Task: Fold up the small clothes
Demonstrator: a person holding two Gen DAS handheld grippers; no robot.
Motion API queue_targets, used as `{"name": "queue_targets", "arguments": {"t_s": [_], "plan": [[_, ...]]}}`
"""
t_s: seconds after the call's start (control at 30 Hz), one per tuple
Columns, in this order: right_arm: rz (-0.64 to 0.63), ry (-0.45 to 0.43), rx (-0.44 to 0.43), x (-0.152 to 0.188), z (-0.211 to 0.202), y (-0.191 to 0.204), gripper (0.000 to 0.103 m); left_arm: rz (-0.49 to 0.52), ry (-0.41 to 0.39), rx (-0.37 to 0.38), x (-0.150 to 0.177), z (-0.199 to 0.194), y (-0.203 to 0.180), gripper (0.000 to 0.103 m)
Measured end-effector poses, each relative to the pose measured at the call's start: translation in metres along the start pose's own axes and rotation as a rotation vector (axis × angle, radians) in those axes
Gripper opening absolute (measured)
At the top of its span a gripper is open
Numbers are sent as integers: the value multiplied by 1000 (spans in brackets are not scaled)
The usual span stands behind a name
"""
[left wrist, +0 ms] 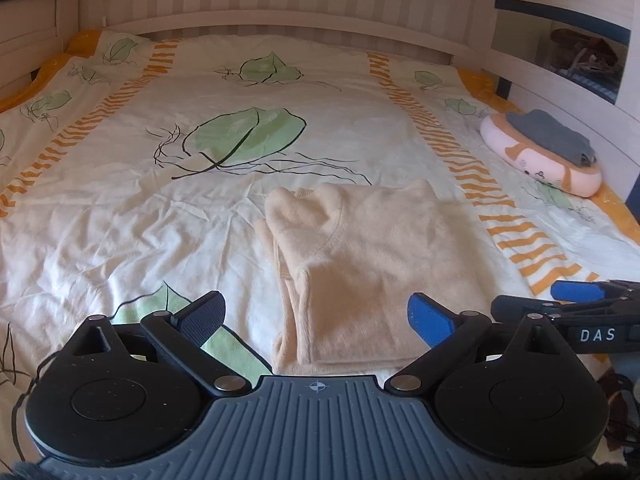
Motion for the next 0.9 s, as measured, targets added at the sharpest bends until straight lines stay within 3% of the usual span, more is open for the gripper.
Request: {"name": "queue_targets", "arguments": {"t_s": [0.17, 0.43, 0.53, 0.77, 0.9], "plan": [[2, 13, 17, 16, -25, 4, 103, 11, -7, -40, 13, -14, -10, 98], [28, -68, 96, 24, -67, 2, 103, -13, -39, -165, 23, -36, -17, 98], [34, -80, 101, 26, -76, 3, 103, -8, -40, -179, 25, -39, -20, 98], [10, -29, 153, 31, -75, 11, 102, 34, 15, -298, 29, -38, -34, 98], [9, 2, 138, 36, -72, 12, 102, 29, 29, -276, 31, -41, -35, 98]]}}
Point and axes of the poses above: each gripper's, at about its wrist camera, not at the fingertips, and z roughly the way its jaws point, y to its left, x to its underside, the point moved 1 cm from there along z, roughly the way its jaws point, and after that the axes turned 12 degrees about x, right-handed, at the moved point
